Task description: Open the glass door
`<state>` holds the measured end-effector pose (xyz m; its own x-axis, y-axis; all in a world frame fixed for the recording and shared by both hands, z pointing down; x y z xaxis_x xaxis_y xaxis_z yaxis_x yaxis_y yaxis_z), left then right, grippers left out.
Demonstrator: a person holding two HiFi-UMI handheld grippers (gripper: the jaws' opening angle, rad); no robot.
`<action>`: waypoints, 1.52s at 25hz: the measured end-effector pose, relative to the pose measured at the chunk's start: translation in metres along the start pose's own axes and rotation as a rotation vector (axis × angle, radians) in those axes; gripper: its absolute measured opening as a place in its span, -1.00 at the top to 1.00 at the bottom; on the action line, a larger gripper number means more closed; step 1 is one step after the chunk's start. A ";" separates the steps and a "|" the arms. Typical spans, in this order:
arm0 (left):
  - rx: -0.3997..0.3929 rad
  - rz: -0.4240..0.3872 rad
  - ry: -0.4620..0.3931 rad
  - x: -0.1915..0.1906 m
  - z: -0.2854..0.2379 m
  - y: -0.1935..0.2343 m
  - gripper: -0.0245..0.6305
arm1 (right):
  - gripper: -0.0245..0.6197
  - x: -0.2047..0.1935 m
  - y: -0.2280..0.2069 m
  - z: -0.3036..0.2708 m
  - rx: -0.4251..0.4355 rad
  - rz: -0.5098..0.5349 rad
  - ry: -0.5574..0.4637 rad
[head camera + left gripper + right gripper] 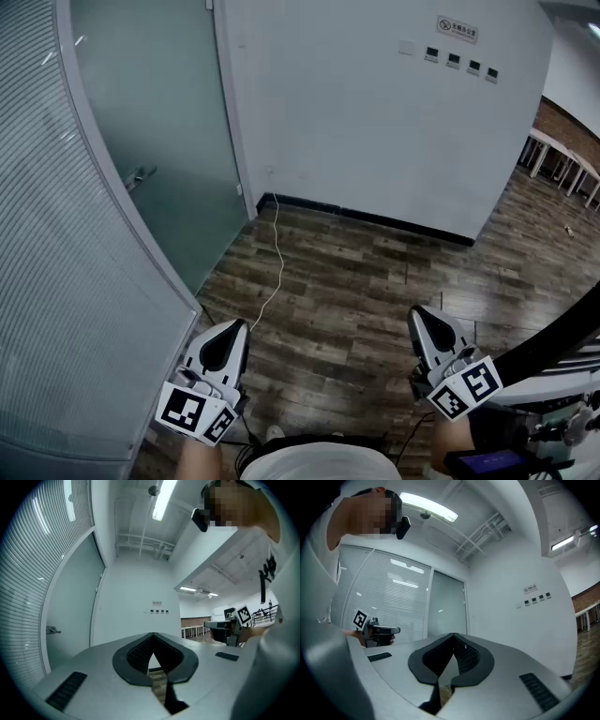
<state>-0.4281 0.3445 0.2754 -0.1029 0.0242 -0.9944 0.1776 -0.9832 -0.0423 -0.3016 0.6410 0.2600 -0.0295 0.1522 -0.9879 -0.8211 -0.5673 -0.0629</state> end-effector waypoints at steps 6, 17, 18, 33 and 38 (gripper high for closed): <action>0.047 0.007 0.000 -0.008 -0.005 -0.027 0.93 | 0.92 -0.008 -0.029 0.020 0.039 -0.012 0.006; 0.075 0.000 0.008 -0.019 -0.047 -0.024 0.93 | 0.92 -0.033 -0.068 -0.003 0.077 -0.040 0.032; 0.074 0.002 0.007 -0.021 -0.052 -0.021 0.93 | 0.92 -0.036 -0.071 -0.008 0.079 -0.035 0.036; 0.112 0.015 0.013 -0.038 -0.171 0.124 0.93 | 0.92 -0.046 -0.115 -0.206 0.153 0.000 0.062; 0.159 0.003 0.016 -0.040 -0.196 0.197 0.93 | 0.92 -0.051 -0.112 -0.295 0.201 -0.013 0.043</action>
<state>-0.1969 0.1850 0.2882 -0.0869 0.0232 -0.9959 0.0204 -0.9995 -0.0250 -0.0397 0.4582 0.2761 0.0024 0.1215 -0.9926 -0.9185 -0.3922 -0.0503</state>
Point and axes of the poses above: the fingertips, and each gripper's own axes: z backward along the fingers, y to its left, x out of its top, the point moved 5 cm from there along z, backward along the fingers, and after that the axes turned 4 degrees about -z, right-handed, at the moved point
